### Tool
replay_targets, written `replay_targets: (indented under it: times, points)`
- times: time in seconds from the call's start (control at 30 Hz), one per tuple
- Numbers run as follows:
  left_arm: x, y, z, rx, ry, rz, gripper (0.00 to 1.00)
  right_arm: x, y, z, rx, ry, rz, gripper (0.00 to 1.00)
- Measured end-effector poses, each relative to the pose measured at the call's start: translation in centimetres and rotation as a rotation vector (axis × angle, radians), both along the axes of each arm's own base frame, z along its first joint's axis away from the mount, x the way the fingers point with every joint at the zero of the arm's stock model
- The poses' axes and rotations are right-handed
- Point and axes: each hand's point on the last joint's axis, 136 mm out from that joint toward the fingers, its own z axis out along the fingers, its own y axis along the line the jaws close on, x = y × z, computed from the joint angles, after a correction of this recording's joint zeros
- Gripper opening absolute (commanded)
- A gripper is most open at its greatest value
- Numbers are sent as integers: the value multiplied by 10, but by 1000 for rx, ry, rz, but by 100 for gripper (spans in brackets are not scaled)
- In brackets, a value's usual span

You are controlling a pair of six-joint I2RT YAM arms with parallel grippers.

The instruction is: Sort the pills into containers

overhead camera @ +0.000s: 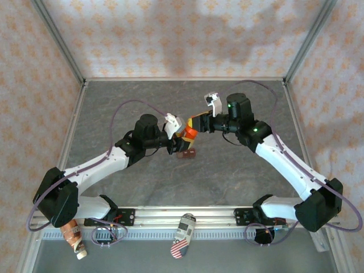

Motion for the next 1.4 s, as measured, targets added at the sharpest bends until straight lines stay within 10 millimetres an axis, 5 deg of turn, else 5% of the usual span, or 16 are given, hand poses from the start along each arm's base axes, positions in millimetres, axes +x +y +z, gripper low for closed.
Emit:
replay_targets:
  times: [0.57, 1.17, 1.4]
  points:
    - [-11, -7, -11, 4, 73, -78, 0, -9, -8, -9, -107, 2, 62, 34]
    - [0, 2, -14, 22, 92, -22, 0, 22, -5, -5, -17, 166, -85, 33]
    - [1, 2, -14, 25, 88, -20, 0, 35, -21, -10, -43, 165, -182, 33]
